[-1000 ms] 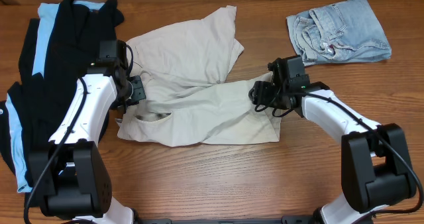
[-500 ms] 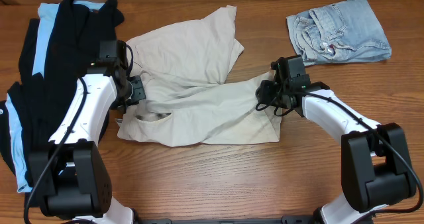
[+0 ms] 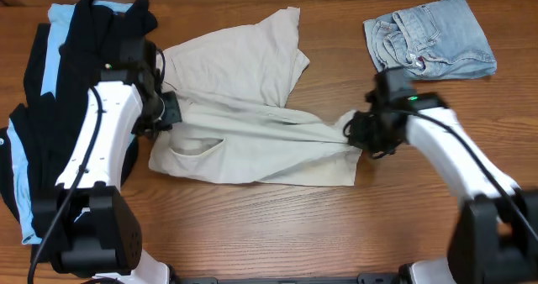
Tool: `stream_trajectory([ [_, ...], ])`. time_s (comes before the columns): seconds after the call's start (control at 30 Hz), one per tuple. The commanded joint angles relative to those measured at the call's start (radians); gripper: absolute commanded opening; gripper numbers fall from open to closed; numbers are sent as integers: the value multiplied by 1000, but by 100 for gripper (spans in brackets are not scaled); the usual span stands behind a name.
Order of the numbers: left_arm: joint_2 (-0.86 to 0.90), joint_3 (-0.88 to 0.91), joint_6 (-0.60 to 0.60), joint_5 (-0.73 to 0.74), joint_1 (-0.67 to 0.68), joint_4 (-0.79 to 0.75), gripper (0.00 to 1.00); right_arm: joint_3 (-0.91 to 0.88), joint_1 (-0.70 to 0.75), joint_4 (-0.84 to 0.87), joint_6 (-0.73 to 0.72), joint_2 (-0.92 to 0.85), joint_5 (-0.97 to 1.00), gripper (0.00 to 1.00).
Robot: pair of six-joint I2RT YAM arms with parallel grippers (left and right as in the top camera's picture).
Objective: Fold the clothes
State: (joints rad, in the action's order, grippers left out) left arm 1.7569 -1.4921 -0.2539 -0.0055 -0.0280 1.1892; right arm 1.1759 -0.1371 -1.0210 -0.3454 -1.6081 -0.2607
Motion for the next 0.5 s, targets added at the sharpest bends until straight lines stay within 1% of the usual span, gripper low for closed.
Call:
stream_trajectory([
  [0.0,1,-111,20,-27,-12,76,4,105,33,-131,56,128,21,4],
  [0.03,1,-138,23,-26,-11,121,4,123,33,-206,67,155,24,4],
  [0.13,1,-161,24,-4,-10,196,4,119,33,-317,74,185,24,4],
  [0.2,1,-156,52,23,-8,264,4,106,29,-390,84,185,23,4],
  [0.33,1,-123,84,25,7,359,4,47,25,-434,84,186,0,4],
  [0.47,-8,-63,90,34,35,399,4,-48,25,-433,84,207,-45,4],
])
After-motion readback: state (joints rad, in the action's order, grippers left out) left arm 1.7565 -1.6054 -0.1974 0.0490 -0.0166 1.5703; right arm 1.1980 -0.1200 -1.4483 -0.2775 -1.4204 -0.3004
